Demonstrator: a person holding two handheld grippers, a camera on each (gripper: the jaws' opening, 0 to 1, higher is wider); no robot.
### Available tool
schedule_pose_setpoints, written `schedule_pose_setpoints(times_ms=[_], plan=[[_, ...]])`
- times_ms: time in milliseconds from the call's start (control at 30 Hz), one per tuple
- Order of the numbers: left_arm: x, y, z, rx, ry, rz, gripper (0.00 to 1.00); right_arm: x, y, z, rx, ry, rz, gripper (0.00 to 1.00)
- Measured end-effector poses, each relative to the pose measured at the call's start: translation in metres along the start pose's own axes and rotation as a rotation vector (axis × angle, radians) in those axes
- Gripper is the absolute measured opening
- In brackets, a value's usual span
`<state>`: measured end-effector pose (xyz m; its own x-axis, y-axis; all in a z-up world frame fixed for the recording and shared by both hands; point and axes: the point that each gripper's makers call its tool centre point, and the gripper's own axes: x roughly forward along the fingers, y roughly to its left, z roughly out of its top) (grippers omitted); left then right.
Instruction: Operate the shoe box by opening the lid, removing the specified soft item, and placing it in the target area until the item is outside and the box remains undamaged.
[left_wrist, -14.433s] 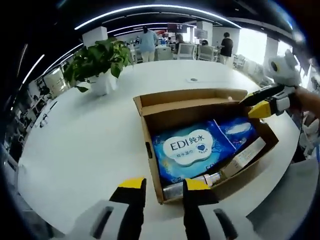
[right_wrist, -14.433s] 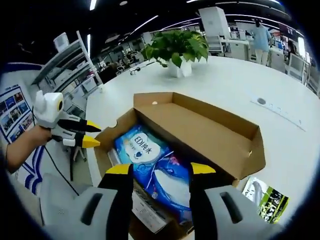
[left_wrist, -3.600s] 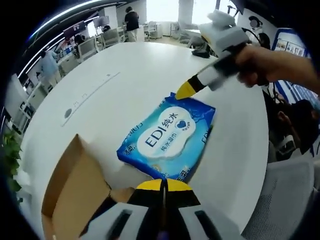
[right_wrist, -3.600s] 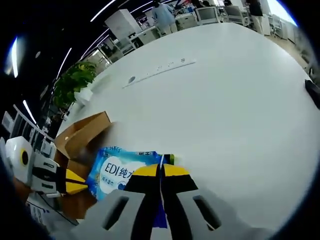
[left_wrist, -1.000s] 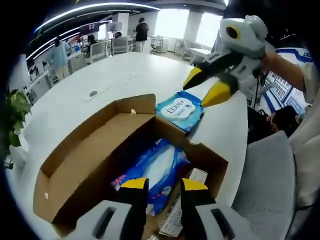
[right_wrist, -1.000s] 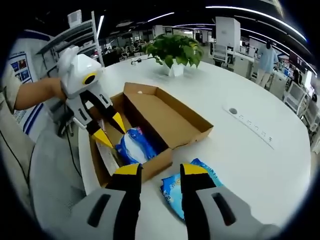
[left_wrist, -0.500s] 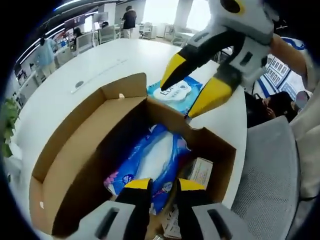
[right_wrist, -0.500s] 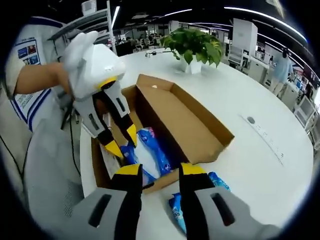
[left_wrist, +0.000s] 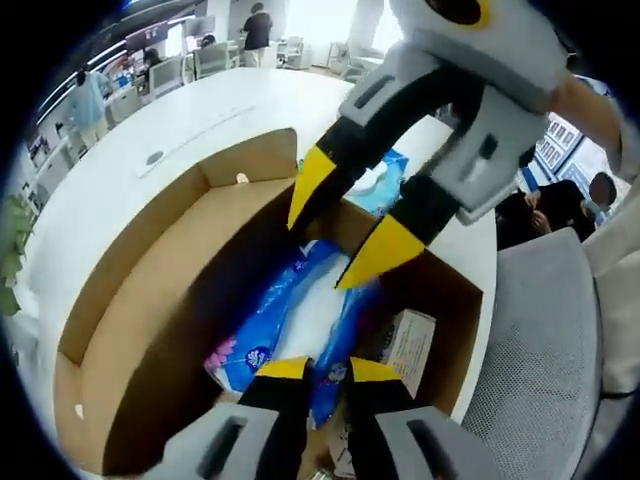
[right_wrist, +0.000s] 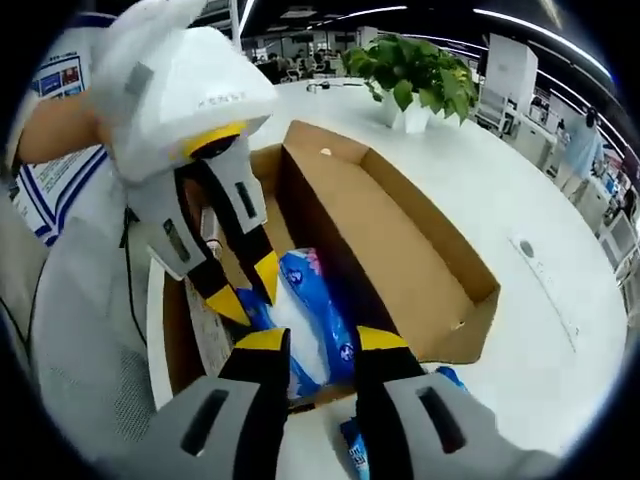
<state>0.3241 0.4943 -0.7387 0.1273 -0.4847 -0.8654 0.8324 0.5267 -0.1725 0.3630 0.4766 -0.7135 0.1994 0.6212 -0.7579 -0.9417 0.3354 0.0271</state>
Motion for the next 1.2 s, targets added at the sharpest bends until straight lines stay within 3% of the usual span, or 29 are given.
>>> schedule_pose_setpoints(times_ms=[333,433,1200], plan=[[-0.003,0.001,-0.005,0.006,0.000,0.010,0.00,0.021,-0.004,-0.009,-0.051,0.093,-0.034,0.08],[-0.005,0.001,-0.005,0.007,-0.007,0.013,0.00,0.024,-0.004,-0.012,-0.069,0.106,-0.042,0.00],[-0.042,0.007,-0.004,-0.017,-0.066,0.062,0.00,0.006,0.007,0.018,-0.090,0.000,-0.033,0.00]])
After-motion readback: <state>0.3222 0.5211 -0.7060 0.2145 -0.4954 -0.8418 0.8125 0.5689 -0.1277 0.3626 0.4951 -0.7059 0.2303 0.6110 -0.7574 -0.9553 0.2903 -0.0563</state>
